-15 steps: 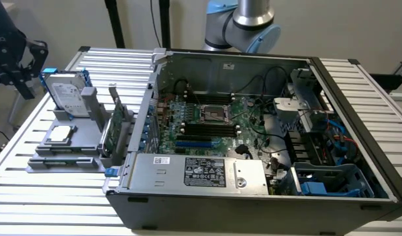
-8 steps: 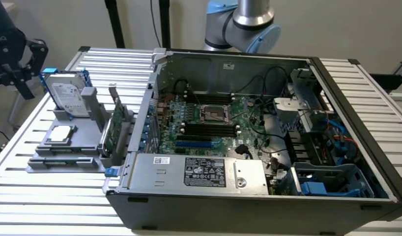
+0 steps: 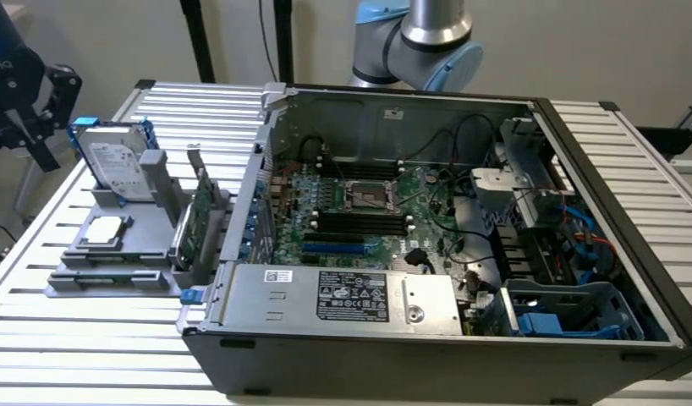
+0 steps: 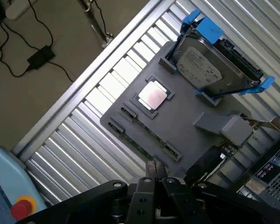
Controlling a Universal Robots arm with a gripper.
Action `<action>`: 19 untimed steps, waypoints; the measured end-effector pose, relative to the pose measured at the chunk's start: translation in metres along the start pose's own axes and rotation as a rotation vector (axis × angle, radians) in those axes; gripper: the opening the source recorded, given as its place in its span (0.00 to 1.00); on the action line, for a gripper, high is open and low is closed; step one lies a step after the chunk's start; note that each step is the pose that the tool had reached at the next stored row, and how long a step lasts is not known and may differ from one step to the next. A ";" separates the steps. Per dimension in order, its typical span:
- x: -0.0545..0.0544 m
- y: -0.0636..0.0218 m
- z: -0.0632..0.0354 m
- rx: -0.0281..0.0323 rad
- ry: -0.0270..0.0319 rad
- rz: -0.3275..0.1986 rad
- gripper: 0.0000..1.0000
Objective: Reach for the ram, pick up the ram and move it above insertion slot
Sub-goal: 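Pick up the ram and move it above insertion slot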
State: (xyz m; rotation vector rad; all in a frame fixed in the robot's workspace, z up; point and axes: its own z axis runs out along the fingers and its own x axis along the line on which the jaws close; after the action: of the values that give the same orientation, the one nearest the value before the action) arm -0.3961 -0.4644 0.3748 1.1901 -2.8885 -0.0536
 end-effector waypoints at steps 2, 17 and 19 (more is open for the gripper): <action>0.000 0.0001 0.0000 0.0001 0.0014 -0.036 0.11; 0.000 0.0000 0.0003 0.0012 0.0115 -0.308 0.11; 0.000 0.0000 0.0004 0.0020 0.0125 -0.346 0.11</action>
State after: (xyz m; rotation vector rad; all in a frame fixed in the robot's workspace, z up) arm -0.3961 -0.4643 0.3743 1.6672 -2.6368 -0.0472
